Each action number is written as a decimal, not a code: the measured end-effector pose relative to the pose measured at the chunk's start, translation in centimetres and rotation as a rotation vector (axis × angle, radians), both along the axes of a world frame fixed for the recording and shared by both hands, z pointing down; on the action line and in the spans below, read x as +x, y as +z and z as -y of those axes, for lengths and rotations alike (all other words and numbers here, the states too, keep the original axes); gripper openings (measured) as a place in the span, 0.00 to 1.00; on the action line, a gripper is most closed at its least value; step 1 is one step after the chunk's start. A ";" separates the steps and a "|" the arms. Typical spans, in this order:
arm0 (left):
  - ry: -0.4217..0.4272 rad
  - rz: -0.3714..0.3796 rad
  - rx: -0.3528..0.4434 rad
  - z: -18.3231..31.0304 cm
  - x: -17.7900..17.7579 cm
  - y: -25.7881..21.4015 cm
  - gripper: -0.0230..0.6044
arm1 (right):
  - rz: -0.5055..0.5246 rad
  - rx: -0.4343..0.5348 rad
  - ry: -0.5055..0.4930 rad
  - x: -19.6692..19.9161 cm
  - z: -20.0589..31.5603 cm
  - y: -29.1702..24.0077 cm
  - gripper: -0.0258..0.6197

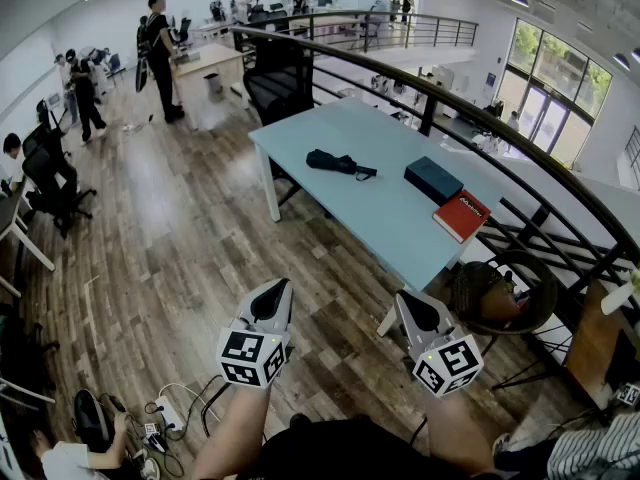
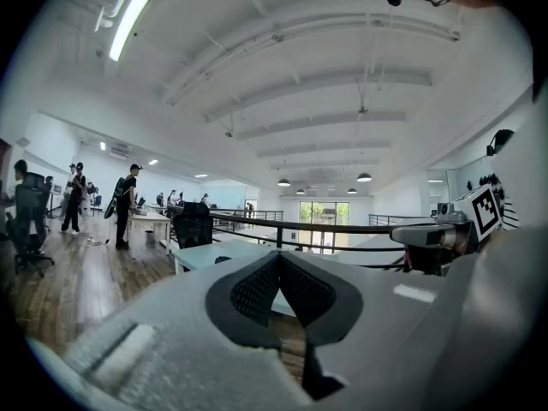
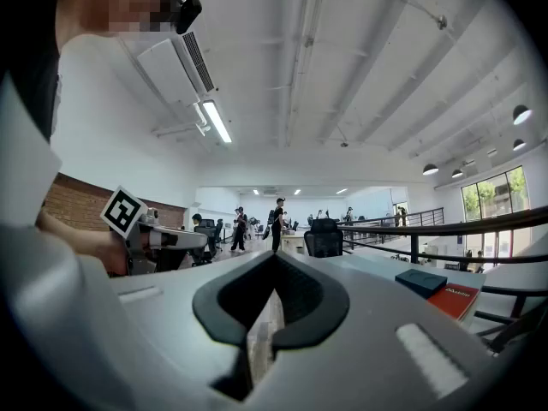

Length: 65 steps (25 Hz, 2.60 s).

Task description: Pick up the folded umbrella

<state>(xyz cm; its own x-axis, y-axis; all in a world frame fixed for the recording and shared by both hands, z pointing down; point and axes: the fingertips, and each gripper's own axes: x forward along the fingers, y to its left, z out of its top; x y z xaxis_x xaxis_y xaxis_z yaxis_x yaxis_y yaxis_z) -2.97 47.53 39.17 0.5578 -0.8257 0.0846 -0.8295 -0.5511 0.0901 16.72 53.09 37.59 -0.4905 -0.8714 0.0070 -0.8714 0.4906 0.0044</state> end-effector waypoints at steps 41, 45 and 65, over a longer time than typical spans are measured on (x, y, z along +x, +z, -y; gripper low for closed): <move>-0.033 0.002 -0.110 5.5 -12.2 4.9 0.05 | 0.119 -0.143 -0.079 -11.3 7.9 5.1 0.04; -0.047 0.004 -0.132 10.1 -11.3 5.8 0.05 | 0.121 -0.163 -0.097 -10.3 12.7 6.0 0.04; -0.038 0.034 -0.139 31.1 0.2 5.4 0.05 | 0.135 -0.250 -0.089 1.8 30.8 9.3 0.04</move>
